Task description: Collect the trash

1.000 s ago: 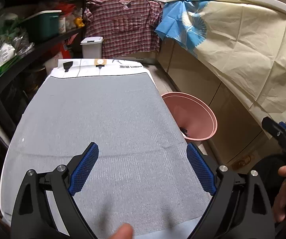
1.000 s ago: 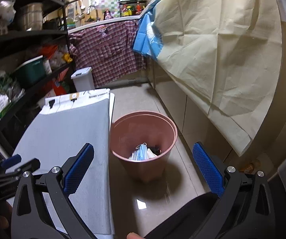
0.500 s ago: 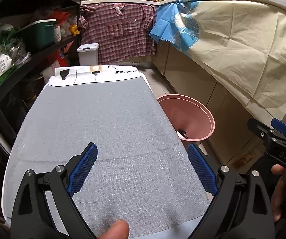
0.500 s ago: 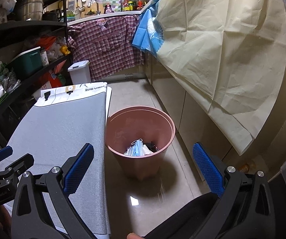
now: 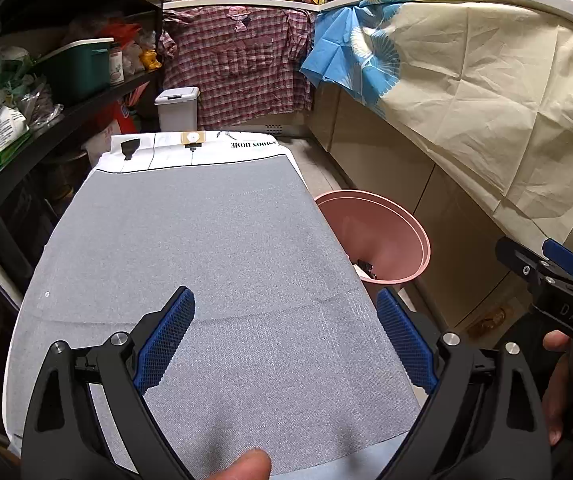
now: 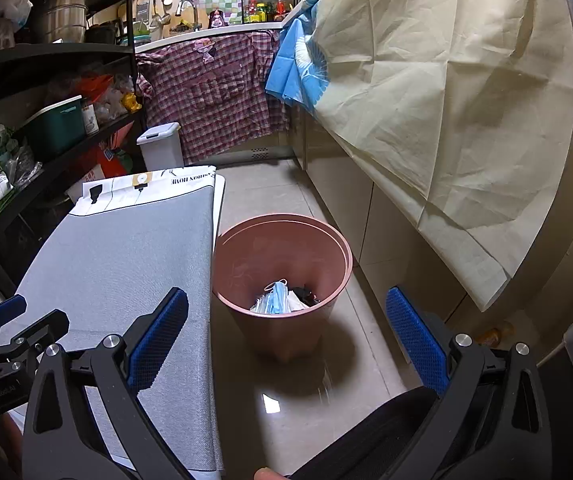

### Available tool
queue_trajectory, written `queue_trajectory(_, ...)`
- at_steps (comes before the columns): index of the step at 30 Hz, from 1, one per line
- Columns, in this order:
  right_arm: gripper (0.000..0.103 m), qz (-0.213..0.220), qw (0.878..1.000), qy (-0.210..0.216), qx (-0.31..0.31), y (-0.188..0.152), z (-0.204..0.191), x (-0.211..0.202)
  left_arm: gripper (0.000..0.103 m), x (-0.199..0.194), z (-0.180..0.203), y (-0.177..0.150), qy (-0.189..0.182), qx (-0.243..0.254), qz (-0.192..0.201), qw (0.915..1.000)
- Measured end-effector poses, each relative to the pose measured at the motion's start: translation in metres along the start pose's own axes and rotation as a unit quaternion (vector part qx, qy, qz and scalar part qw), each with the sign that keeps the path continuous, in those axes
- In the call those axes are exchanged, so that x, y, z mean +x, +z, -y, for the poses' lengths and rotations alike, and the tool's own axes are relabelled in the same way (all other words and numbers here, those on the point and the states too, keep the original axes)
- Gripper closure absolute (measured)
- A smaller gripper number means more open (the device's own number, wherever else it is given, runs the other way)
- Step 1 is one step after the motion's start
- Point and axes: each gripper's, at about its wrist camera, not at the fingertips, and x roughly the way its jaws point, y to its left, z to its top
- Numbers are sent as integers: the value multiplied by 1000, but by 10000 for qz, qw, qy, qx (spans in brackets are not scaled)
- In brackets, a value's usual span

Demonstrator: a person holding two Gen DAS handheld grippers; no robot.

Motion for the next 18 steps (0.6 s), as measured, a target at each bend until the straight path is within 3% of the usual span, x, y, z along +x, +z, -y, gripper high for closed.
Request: queue_trajectory(18,5,-3,10000,3,6,0,1,1,14,-1,3,-1,-5,37,23,10000)
